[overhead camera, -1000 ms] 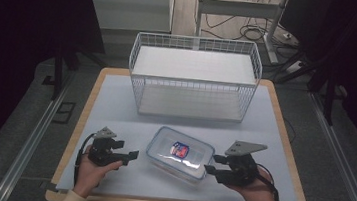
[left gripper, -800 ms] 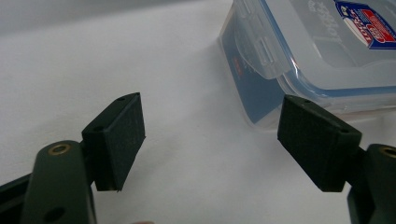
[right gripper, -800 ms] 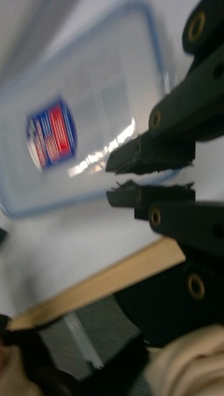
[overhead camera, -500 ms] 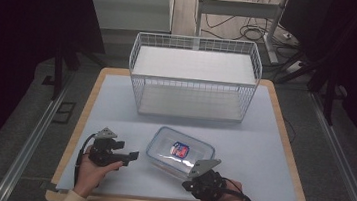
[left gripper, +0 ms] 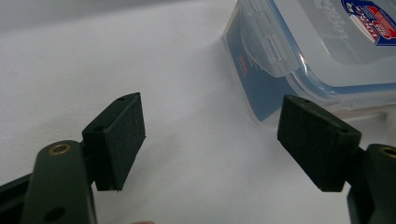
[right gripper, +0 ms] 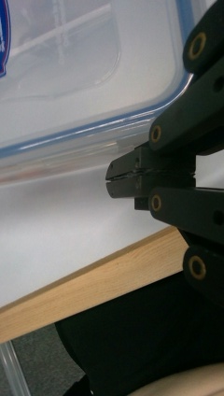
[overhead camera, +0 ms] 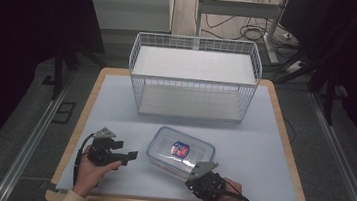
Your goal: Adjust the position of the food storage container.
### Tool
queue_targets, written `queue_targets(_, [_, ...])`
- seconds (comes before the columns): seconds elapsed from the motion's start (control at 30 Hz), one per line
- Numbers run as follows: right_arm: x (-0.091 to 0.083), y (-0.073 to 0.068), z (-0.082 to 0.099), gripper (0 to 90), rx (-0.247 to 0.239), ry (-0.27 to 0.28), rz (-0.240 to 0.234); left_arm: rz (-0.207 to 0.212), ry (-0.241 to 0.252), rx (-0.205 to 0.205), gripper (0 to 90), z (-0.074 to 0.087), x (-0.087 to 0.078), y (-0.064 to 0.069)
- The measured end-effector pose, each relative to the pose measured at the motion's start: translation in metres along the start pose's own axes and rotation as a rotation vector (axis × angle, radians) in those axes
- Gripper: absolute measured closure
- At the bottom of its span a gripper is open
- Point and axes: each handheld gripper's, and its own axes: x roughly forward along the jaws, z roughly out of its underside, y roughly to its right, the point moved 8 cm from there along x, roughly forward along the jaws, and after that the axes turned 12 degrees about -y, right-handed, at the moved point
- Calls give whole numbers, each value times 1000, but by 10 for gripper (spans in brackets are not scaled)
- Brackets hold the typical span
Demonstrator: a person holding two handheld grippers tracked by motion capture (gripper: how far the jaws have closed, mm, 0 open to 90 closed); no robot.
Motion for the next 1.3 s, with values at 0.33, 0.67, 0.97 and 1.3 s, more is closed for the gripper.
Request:
queue_targets(0.33, [-5,28,10,898,67,18,17,-2,0,-4,232,0,0,-1])
queue_targets(0.67, [-5,59,18,898,138,48,31,-4,-7,5,231,0,1,-1])
queue_targets(0.97, [-11,57,23,898,149,68,10,-1,-2,3,230,0,0,0])
queue_targets(1.3, [-32,102,63,898,307,49,36,-5,4,-7,230,-3,0,2])
